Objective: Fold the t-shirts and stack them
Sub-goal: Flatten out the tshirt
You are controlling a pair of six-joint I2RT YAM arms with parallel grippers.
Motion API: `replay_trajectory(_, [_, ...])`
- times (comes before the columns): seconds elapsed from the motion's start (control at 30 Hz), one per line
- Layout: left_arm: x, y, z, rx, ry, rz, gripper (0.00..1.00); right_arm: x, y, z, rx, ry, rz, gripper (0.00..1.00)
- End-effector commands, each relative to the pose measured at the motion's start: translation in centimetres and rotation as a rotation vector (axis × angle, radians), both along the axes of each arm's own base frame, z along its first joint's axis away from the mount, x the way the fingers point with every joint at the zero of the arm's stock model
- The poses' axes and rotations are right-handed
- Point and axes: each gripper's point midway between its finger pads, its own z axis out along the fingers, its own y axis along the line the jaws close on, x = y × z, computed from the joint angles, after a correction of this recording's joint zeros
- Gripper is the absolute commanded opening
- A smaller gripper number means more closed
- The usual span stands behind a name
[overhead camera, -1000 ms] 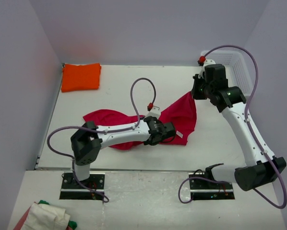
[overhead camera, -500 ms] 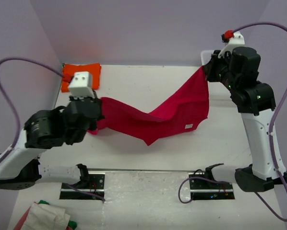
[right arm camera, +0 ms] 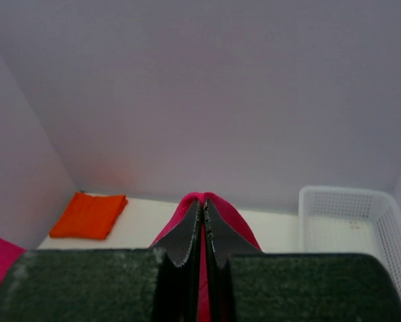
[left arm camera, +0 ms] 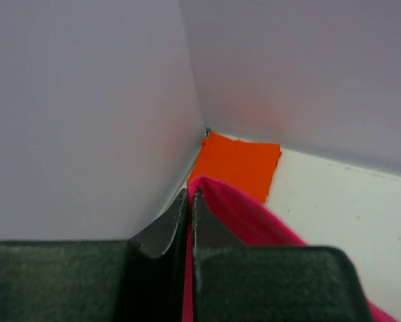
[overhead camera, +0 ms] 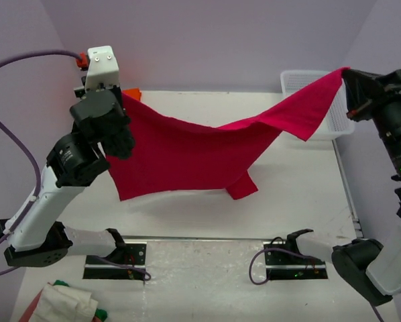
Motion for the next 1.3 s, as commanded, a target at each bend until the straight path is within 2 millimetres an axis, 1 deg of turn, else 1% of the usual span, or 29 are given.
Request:
replay_trajectory(0.0, [-4.0,5.9,6.3,-0.149,-0.14,0.178,0.0,-5.4,-0.5,4.3,0.006,-0.177,0.058,0.0])
replay_trajectory(0.03, [-4.0,5.6,5.7,-0.142,-0.133,0.168,0.0,-6.1,-0.5,4.8,0.007,-0.201,0.069,0.0])
replay_trajectory(0.07, [-4.5,6.0,6.1,-0.132,-0.124,0.16,0.0,-6.5,-0.5,4.9,0.003,-0.212,0.073,0.0])
replay_trajectory(0.13, [-4.6,6.0,7.2,-0.122,-0.129,0.144,0.0,-8.7,-0.1,5.8,-0.007,-0.276,0.129,0.0])
replay_trajectory(0.23, [-4.7,5.7,7.4,-0.144,-0.154,0.098,0.0,-10.8,0.4,6.5,-0.016,-0.337,0.185,0.0])
replay_trajectory(0.33, [-4.7,5.7,7.7,-0.155,-0.197,0.059,0.0,-12.0,0.7,7.3,-0.02,-0.384,0.217,0.0])
replay_trajectory(0.4, [-4.2,4.9,7.9,-0.148,-0.216,0.034,0.0,-11.3,1.1,7.6,-0.033,-0.401,0.223,0.0])
replay_trajectory(0.43, [-3.7,4.1,8.2,-0.134,-0.235,0.007,0.0,-10.5,1.3,7.6,-0.035,-0.395,0.222,0.0])
replay_trajectory(0.47, [-2.8,2.6,8.0,-0.124,-0.233,-0.007,0.0,-8.6,1.7,7.4,-0.046,-0.375,0.213,0.0])
replay_trajectory(0.53, [-1.9,1.1,8.8,-0.117,-0.255,-0.044,0.0,-5.9,2.2,7.0,-0.059,-0.344,0.198,0.0])
replay_trajectory(0.57, [-0.6,-0.6,8.5,-0.094,-0.248,-0.054,0.0,-3.1,2.7,6.6,-0.071,-0.312,0.182,0.0])
replay_trajectory(0.63, [0.9,-1.9,9.7,-0.08,-0.274,-0.085,0.0,-0.1,3.3,6.0,-0.086,-0.28,0.165,0.0])
replay_trajectory(0.67, [2.5,-2.1,9.8,-0.138,-0.304,-0.083,0.0,0.8,3.3,6.2,-0.095,-0.28,0.149,0.0])
replay_trajectory(0.7, [5.1,-4.8,8.7,-0.046,-0.224,-0.163,0.0,3.8,4.0,5.0,-0.107,-0.223,0.144,0.0])
replay_trajectory(0.77, [8.9,-6.0,6.1,-0.041,-0.17,-0.179,0.0,5.4,4.2,5.0,-0.108,-0.212,0.133,0.0])
replay_trajectory(0.8, [10.0,-6.5,6.7,-0.068,-0.188,-0.238,0.0,6.5,4.4,4.5,-0.129,-0.204,0.125,0.0])
replay_trajectory(0.83, [11.4,-6.6,6.3,-0.08,-0.17,-0.268,0.0,7.1,4.4,4.4,-0.147,-0.205,0.114,0.0])
replay_trajectory(0.87, [14.3,-5.6,4.0,-0.102,-0.11,-0.232,0.0,7.6,4.3,4.4,-0.16,-0.208,0.103,0.0])
replay_trajectory(0.9, [15.3,-5.9,4.1,-0.105,-0.113,-0.279,0.0,8.6,4.3,4.0,-0.17,-0.192,0.086,0.0])
replay_trajectory(0.93, [16.4,-5.5,3.8,-0.129,-0.116,-0.279,0.0,8.6,4.1,4.4,-0.175,-0.202,0.073,0.0])
replay_trajectory(0.97, [18.6,-3.7,2.7,-0.137,-0.103,-0.242,0.0,9.1,3.9,4.4,-0.191,-0.203,0.059,0.0])
replay_trajectory(1.0, [19.5,-3.9,3.2,-0.154,-0.116,-0.312,0.0,9.5,3.8,4.3,-0.197,-0.2,0.048,0.0])
replay_trajectory(1.03, [20.8,-1.8,2.8,-0.173,-0.11,-0.289,0.0,10.2,3.8,4.2,-0.202,-0.195,0.034,0.0])
replay_trajectory(1.07, [22.4,-1.5,1.5,-0.174,-0.081,-0.292,0.0,10.6,3.7,4.1,-0.218,-0.196,0.027,0.0])
replay_trajectory(1.1, [22.9,-1.6,1.6,-0.182,-0.083,-0.343,0.0,11.0,3.3,4.1,-0.221,-0.191,0.0,0.0])
replay_trajectory(1.13, [23.7,0.0,1.4,-0.183,-0.083,-0.337,0.0,11.8,3.2,3.8,-0.228,-0.178,-0.023,0.0])
replay_trajectory(1.2, [24.4,0.5,1.0,-0.189,-0.075,-0.382,0.0,12.3,2.7,3.6,-0.253,-0.173,-0.052,0.0])
replay_trajectory(1.23, [24.7,2.7,0.8,-0.217,-0.081,-0.356,0.0,12.7,2.2,3.3,-0.259,-0.164,-0.08,0.0])
replay_trajectory(1.27, [24.6,3.7,0.8,-0.234,-0.08,-0.357,0.0,12.9,1.8,3.2,-0.272,-0.158,-0.1,0.0])
